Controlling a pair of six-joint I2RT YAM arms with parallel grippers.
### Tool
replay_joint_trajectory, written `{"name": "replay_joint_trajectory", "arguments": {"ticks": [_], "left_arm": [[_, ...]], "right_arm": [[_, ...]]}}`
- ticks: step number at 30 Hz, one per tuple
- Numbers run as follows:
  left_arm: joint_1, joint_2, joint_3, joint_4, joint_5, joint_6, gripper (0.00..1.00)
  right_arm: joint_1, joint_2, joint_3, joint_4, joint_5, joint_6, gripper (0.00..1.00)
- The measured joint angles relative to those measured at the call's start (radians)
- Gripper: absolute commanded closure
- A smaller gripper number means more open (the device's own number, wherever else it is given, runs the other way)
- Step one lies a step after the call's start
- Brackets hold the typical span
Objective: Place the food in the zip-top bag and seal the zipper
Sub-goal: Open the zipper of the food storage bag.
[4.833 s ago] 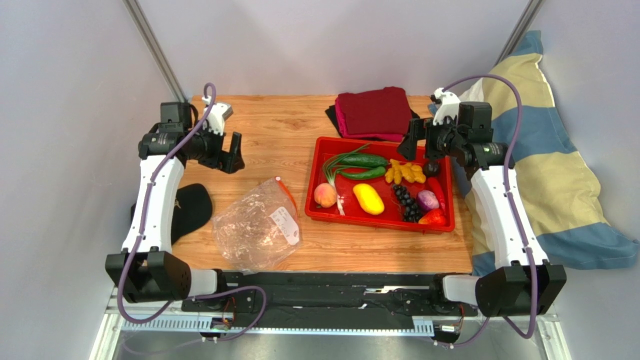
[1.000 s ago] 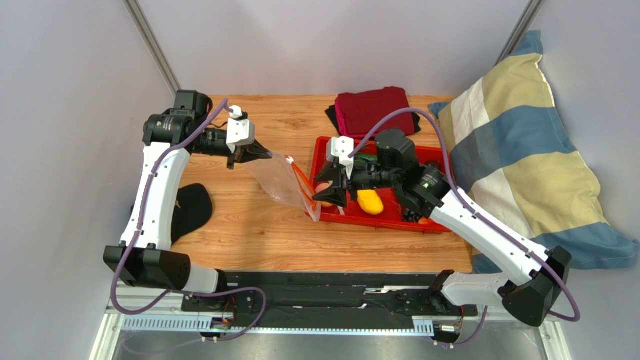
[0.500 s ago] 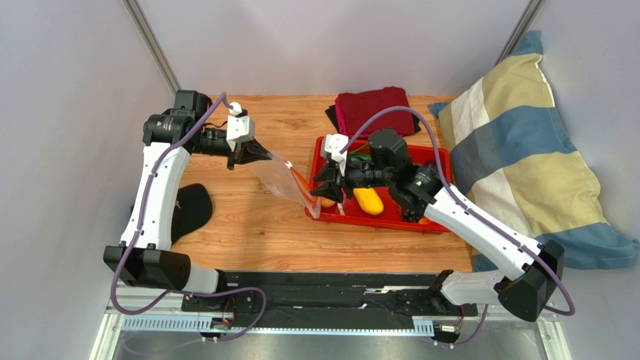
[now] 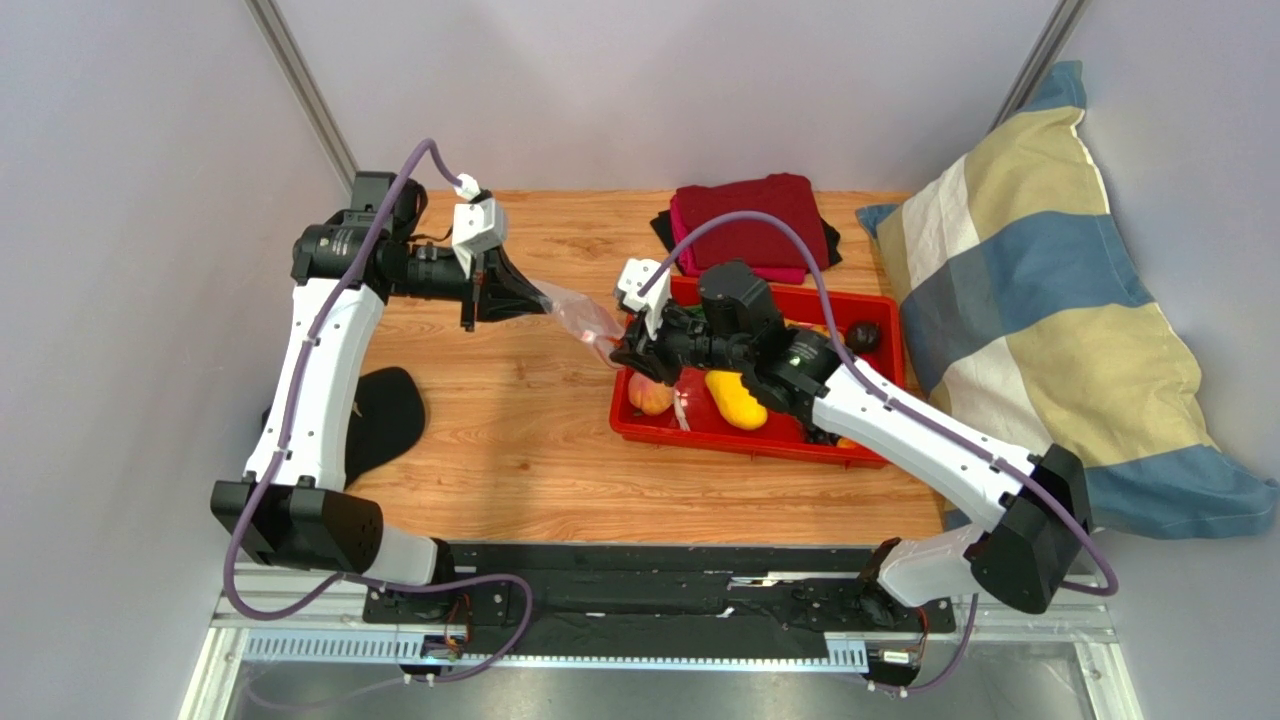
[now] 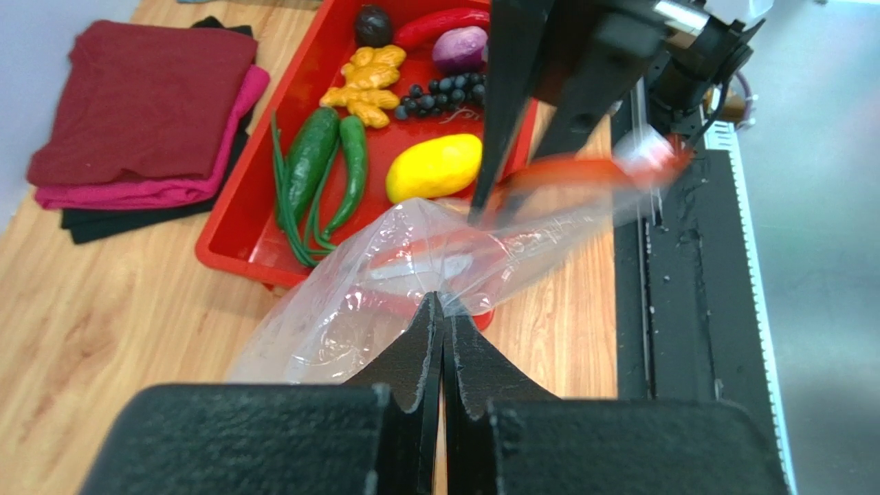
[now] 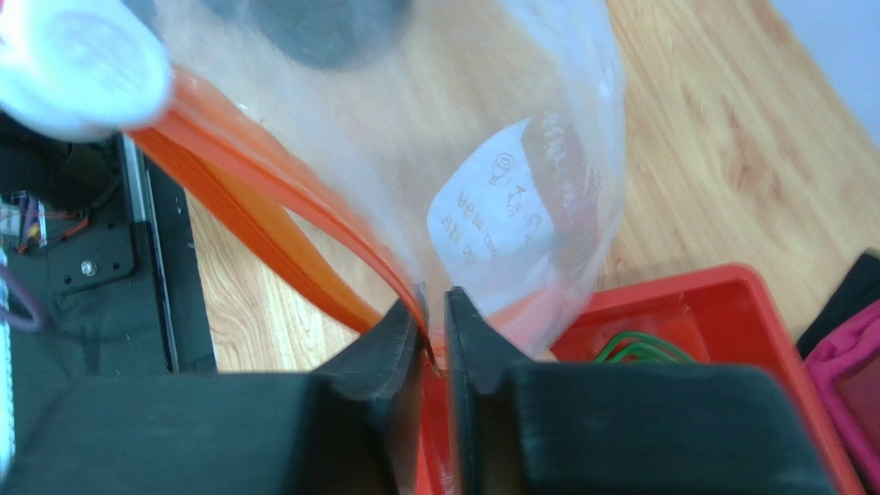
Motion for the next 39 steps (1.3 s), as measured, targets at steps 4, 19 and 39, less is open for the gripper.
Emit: {"name": "replay_joint_trajectory", "arguments": {"ticks": [4, 19, 39], "left_arm": [[0.000, 0.029, -0.001, 0.050, -0.007, -0.106, 0.78], [-0.116, -0.436, -0.459, 0.811, -0.714, -0.924, 0.16], [-0.044, -0.410, -0.316, 0.760, -1.018, -1.015, 0.01]], "right_arm": [[-0.006, 0.037, 0.016, -0.002, 0.062, 0.076, 1.00], [-0.131, 0.096, 0.198, 0.023, 0.140, 0.823, 1.00], [-0.225, 0.239, 0.218, -0.001, 0.145, 1.276, 1.00]]}}
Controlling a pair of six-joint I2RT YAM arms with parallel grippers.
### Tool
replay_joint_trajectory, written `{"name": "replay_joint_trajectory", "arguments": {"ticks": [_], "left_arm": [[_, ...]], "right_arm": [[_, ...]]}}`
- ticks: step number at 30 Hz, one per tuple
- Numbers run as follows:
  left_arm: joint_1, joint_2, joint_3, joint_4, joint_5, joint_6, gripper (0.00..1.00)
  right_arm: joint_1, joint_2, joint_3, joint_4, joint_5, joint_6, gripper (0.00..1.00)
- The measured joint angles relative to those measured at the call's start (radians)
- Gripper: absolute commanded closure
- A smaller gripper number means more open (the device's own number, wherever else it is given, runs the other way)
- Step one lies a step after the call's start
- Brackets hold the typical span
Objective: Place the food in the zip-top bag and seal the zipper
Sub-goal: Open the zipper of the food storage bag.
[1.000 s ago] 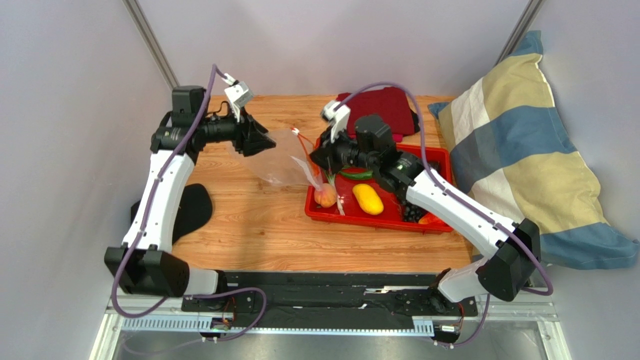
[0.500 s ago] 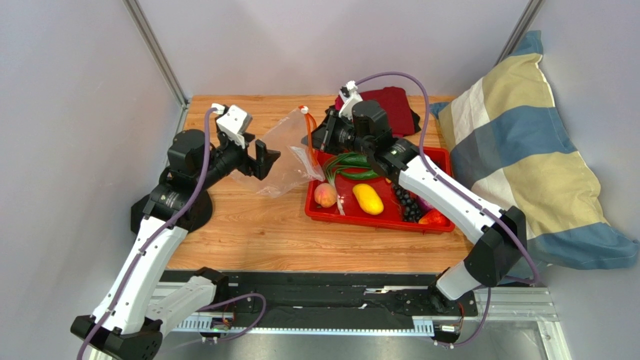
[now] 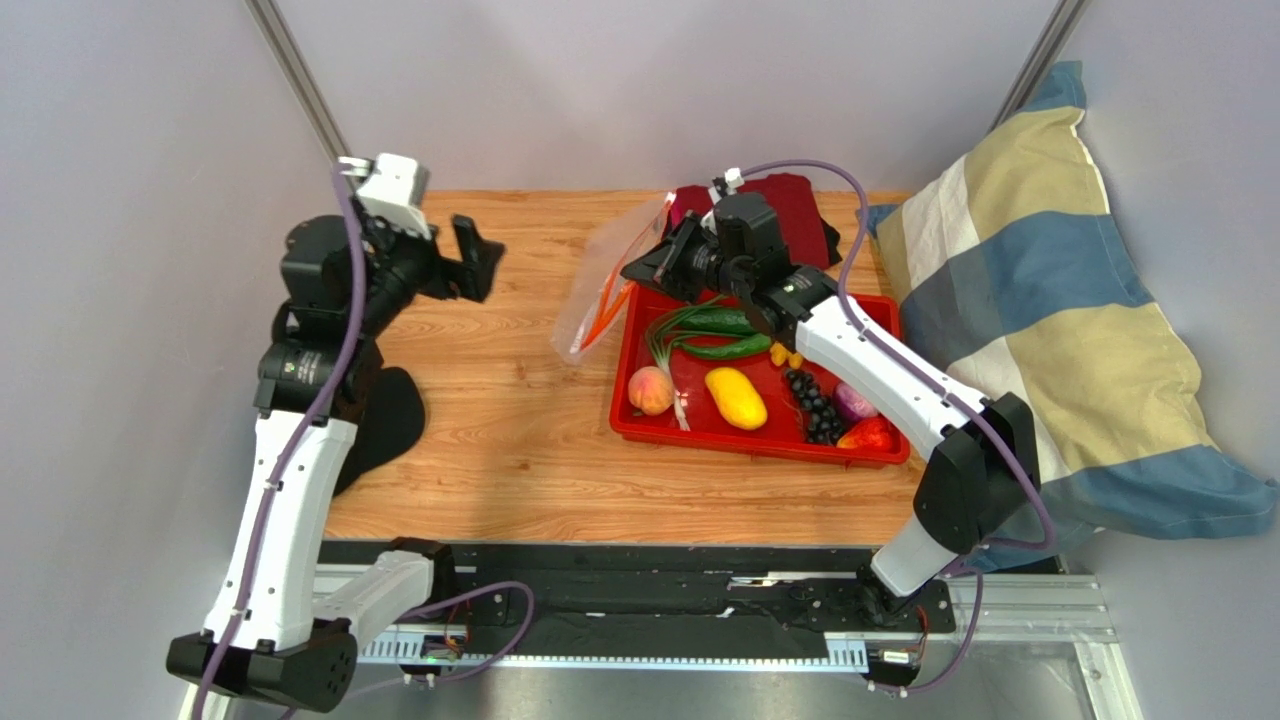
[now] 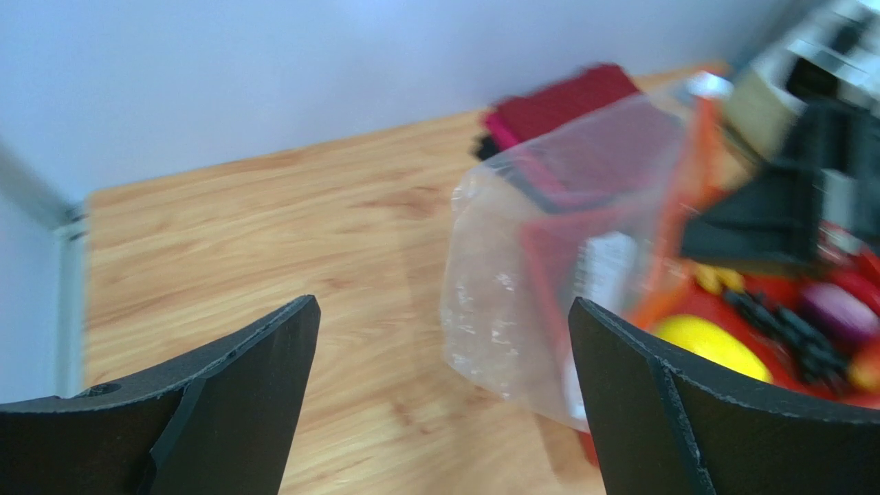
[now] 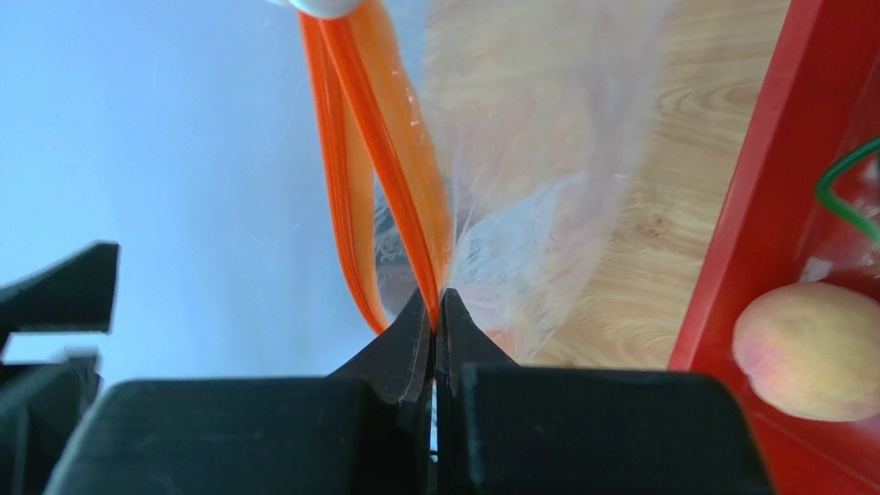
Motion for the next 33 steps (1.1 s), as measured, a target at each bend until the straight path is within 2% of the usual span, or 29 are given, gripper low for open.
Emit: {"name": "replay_joint_trajectory", "arguments": {"ticks": [3, 6, 7, 8, 12, 21, 23, 25, 28, 33], "left_arm": [[-0.160, -0.003, -0.051, 0.001, 0.049, 0.027, 0.01], [-0.282, 0.034, -0.093, -0.013, 0.065, 0.047, 0.19], [-0.299, 0.054, -0.097, -0.016, 0.063, 0.051, 0.28], [-0.314, 0.077, -0.098, -0.017, 0.057, 0.056, 0.32], [-0.333, 0.164, -0.092, -0.012, 0.023, 0.066, 0.37], [-0.365, 0.263, -0.059, -0.011, -0.052, 0.079, 0.35], [-0.390, 0.264, -0.059, -0.009, -0.086, 0.098, 0.39], [-0.419, 0.274, -0.050, -0.007, -0.134, 0.121, 0.51], [-0.459, 0.309, -0.028, 0.004, -0.217, 0.161, 0.58], [-0.474, 0.365, -0.005, -0.004, -0.333, 0.209, 0.60]], "right_arm": [[0.003, 0.018, 0.000, 0.009, -0.009, 0.064, 1.00], [0.003, 0.052, 0.000, 0.015, -0.020, 0.119, 1.00], [0.003, 0.063, 0.000, 0.015, -0.026, 0.135, 1.00], [0.003, 0.071, 0.000, 0.015, -0.030, 0.146, 1.00], [0.005, 0.077, 0.000, 0.033, -0.050, 0.175, 1.00], [0.010, 0.077, -0.001, 0.074, -0.069, 0.195, 1.00], [0.011, 0.077, -0.003, 0.082, -0.074, 0.201, 1.00], [0.014, 0.077, -0.004, 0.084, -0.077, 0.209, 1.00], [0.019, 0.077, -0.006, 0.087, -0.079, 0.218, 1.00], [0.021, 0.077, -0.013, 0.090, -0.081, 0.223, 1.00]]}}
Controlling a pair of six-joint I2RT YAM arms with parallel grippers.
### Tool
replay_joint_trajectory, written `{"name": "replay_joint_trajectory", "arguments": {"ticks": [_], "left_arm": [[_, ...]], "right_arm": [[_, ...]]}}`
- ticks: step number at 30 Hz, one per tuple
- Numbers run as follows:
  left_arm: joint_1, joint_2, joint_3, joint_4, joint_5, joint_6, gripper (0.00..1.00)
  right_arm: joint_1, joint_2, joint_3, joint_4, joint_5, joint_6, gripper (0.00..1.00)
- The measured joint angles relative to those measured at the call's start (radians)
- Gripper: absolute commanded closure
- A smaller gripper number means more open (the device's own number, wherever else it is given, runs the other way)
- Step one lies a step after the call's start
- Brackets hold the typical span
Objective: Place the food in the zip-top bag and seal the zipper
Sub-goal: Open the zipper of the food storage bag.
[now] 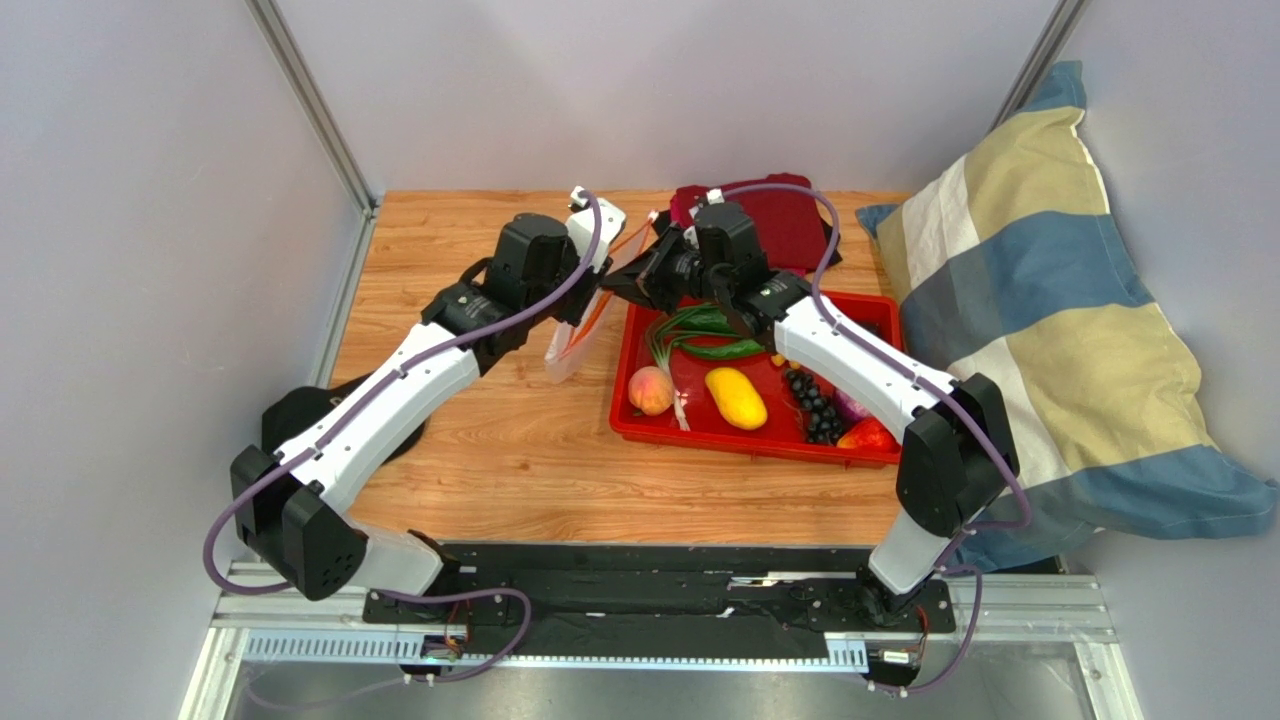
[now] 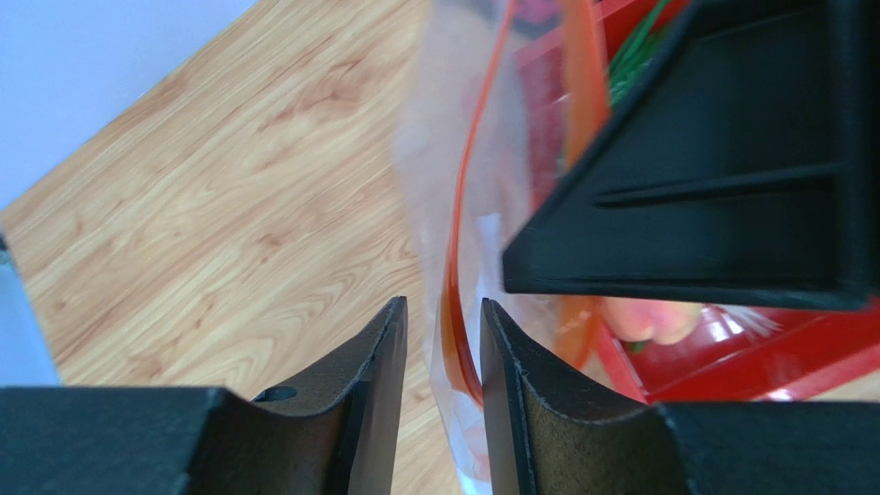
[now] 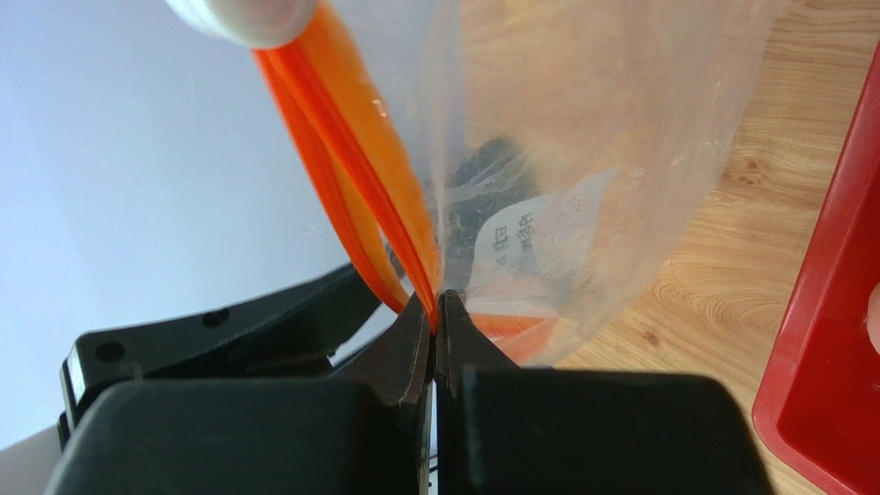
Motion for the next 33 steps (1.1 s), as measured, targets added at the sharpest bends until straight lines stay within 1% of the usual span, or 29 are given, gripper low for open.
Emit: {"name": "replay_joint_trajectory", "arguments": {"ticks": [3, 4, 5, 6, 7, 8, 10, 13, 17, 18, 20, 25, 27, 30, 32, 33], "left_arm": [[0.003, 0.013, 0.000, -0.011, -0.043, 0.023, 0.63], [0.003, 0.013, 0.000, -0.016, -0.058, 0.031, 0.67], [0.003, 0.013, 0.000, -0.019, -0.069, 0.042, 0.74], [0.004, 0.013, 0.000, -0.019, -0.076, 0.048, 0.88], [0.008, 0.013, 0.000, -0.020, -0.071, 0.053, 0.98], [0.016, 0.012, 0.002, -0.029, -0.050, 0.061, 1.00], [0.035, 0.011, 0.014, -0.063, -0.003, 0.063, 1.00], [0.117, 0.011, 0.082, -0.142, 0.117, 0.051, 1.00], [0.311, 0.008, 0.207, -0.211, 0.312, -0.016, 1.00], [0.365, -0.001, 0.224, -0.216, 0.364, -0.036, 1.00], [0.425, -0.020, 0.224, -0.230, 0.472, -0.077, 1.00], [0.487, -0.053, 0.150, -0.200, 0.783, -0.220, 1.00], [0.516, -0.053, 0.121, -0.171, 0.877, -0.287, 1.00], [0.535, -0.055, 0.094, -0.151, 0.954, -0.349, 1.00], [0.536, -0.071, 0.065, -0.137, 0.956, -0.368, 1.00], [0.536, -0.086, 0.043, -0.138, 0.942, -0.373, 1.00]], "right_arm": [[0.001, 0.000, -0.010, 0.000, -0.004, 0.000, 1.00], [0.001, 0.000, -0.015, 0.000, -0.005, 0.000, 1.00], [0.001, 0.000, -0.018, 0.000, -0.005, 0.000, 1.00], [0.002, 0.000, -0.019, -0.001, -0.005, -0.001, 1.00], [0.002, 0.000, -0.020, -0.004, -0.004, -0.005, 1.00], [0.002, 0.000, -0.020, -0.008, -0.002, -0.015, 1.00], [0.002, 0.000, -0.020, -0.017, 0.002, -0.059, 1.00], [-0.003, 0.000, -0.020, -0.046, 0.016, -0.180, 1.00], [-0.012, -0.002, -0.042, -0.064, 0.036, -0.413, 1.00], [-0.015, -0.003, -0.058, -0.065, 0.041, -0.465, 1.00], [-0.016, -0.003, -0.080, -0.061, 0.037, -0.537, 1.00], [-0.016, -0.003, -0.097, -0.056, 0.037, -0.690, 1.00], [-0.018, -0.003, -0.097, -0.052, 0.037, -0.737, 1.00], [-0.018, -0.002, -0.094, -0.050, 0.025, -0.813, 1.00], [-0.018, 0.002, -0.084, -0.055, 0.003, -0.852, 0.95], [-0.018, 0.008, -0.069, -0.067, -0.010, -0.869, 0.90]]}}
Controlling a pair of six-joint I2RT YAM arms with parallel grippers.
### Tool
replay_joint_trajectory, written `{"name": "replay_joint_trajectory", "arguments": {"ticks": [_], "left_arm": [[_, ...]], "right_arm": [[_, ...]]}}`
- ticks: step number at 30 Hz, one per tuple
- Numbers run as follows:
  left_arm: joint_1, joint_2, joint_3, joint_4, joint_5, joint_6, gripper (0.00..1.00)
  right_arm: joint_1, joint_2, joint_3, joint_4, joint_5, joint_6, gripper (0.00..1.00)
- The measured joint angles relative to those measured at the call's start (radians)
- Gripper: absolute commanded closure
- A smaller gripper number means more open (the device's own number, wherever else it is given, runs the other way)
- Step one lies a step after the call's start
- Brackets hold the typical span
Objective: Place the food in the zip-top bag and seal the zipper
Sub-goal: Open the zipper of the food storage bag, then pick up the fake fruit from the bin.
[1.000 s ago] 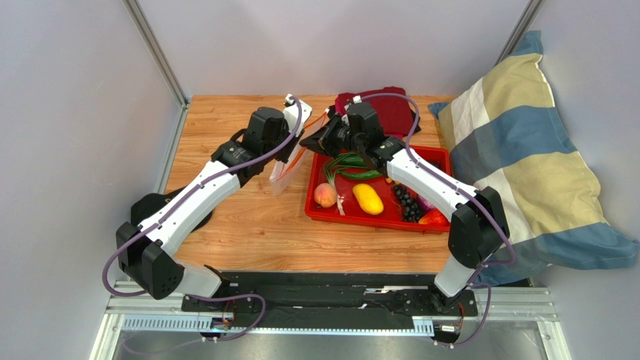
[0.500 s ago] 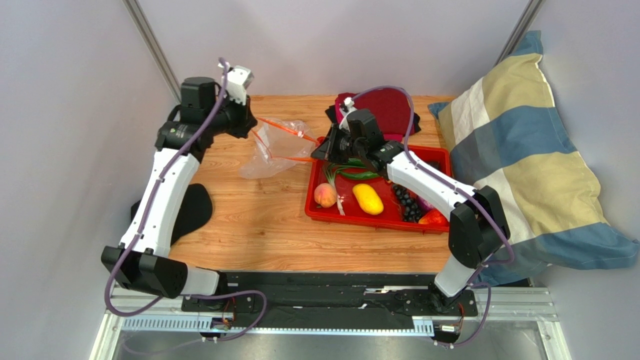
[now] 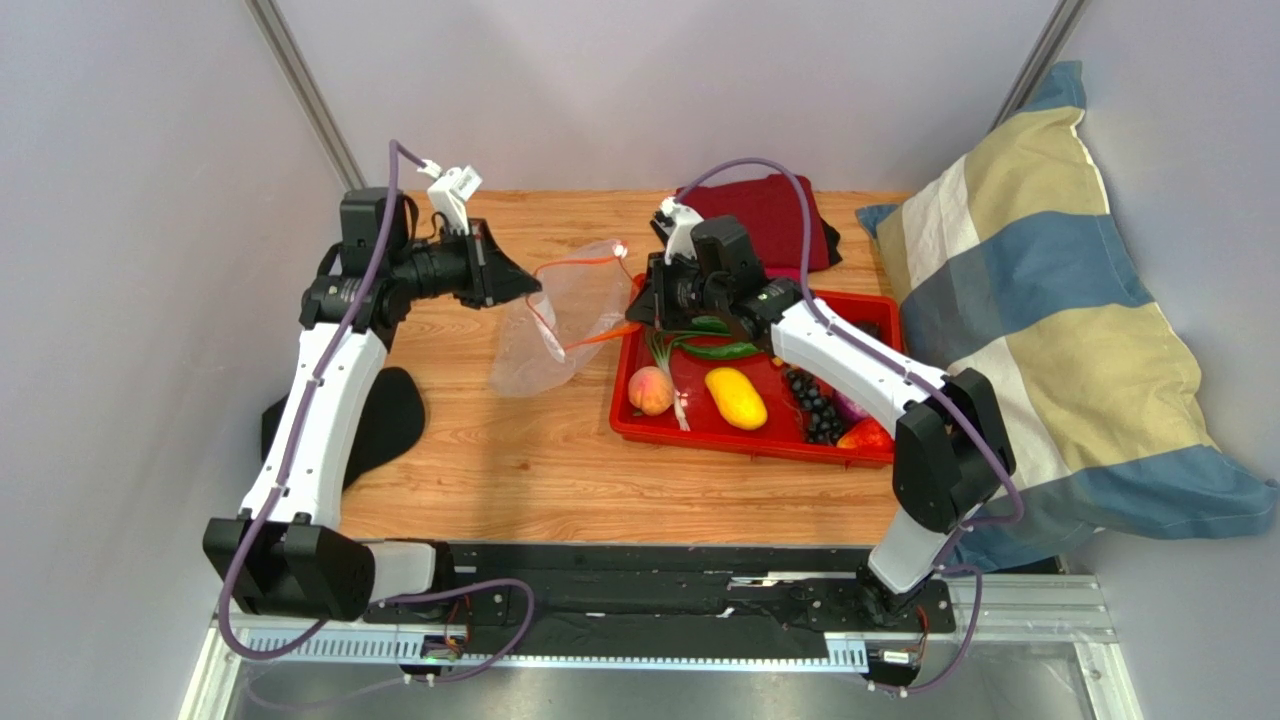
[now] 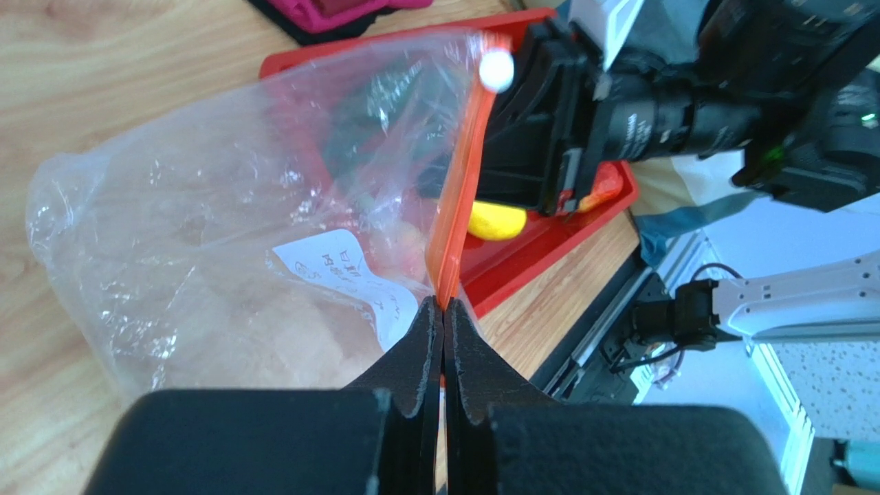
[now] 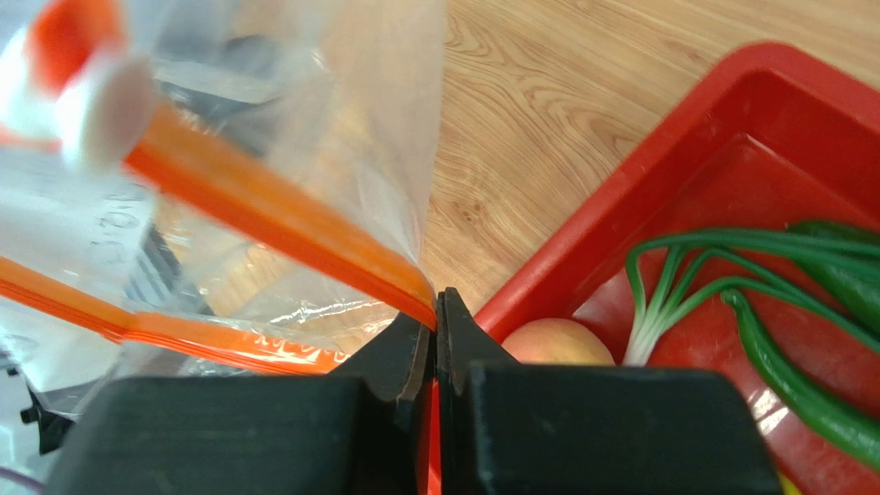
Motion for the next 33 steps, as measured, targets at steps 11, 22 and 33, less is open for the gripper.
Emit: {"name": "replay_joint_trajectory", "arguments": {"ticks": [11, 22, 33], "left_arm": [[-0.057, -0.084, -0.265, 0.015, -0.229, -0.156, 1.00], [-0.085, -0.036, -0.322, 0.108, -0.266, -0.304, 1.00], [-0.088, -0.010, -0.322, 0.135, -0.307, -0.339, 1.00]], "right_arm": [[0.001, 0.048, 0.095, -0.108, -0.162, -0.163, 0.53], [-0.082, 0.006, 0.093, -0.299, -0.177, -0.349, 0.07], [-0.065, -0.039, -0.060, -0.291, -0.153, -0.384, 0.05]]}}
